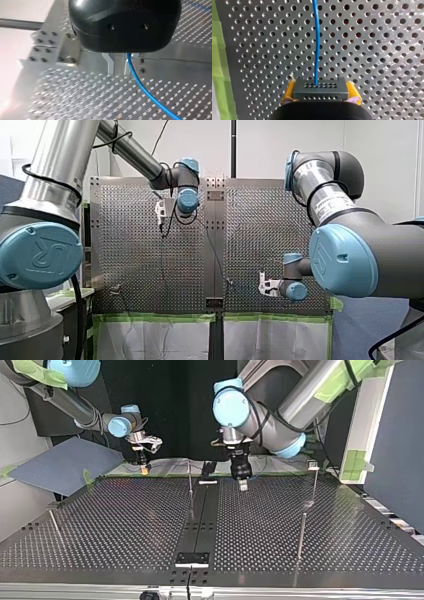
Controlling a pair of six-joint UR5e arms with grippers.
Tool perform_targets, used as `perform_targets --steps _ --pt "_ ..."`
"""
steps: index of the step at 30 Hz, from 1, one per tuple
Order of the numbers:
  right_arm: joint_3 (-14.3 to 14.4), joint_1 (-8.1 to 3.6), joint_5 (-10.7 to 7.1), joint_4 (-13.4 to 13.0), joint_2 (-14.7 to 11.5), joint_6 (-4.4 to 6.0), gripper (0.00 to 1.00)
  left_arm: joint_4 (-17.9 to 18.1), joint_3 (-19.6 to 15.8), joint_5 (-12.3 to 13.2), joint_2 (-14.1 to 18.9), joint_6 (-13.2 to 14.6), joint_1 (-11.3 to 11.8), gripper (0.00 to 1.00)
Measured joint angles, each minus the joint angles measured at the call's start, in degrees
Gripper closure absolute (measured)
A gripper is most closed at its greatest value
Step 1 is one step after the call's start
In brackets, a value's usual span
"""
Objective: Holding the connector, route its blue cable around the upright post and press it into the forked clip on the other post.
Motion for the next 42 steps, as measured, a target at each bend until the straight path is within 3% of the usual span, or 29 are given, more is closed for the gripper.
perform_targets --steps 9,20,33,42 --pt "0.01 0.03 -0.01 -0.03 0.0 0.0 0.91 -0.24 0.04 -2.12 4.85 0.08 1.41 0.79" --pt "0.0 0.03 -0.01 0.2 0.0 -0.03 0.91 -0.57 0.07 -0.5 10.96 -0.19 4.4 0.79" --pt "0.0 0.03 -0.01 0.53 0.01 -0.19 0.91 -1.72 0.07 5.44 17.37 -2.25 11.0 0.79" --pt "0.0 0.06 -0.01 0.4 0.0 -0.26 0.91 -1.57 0.44 9.93 16.96 -3.0 15.5 0.79"
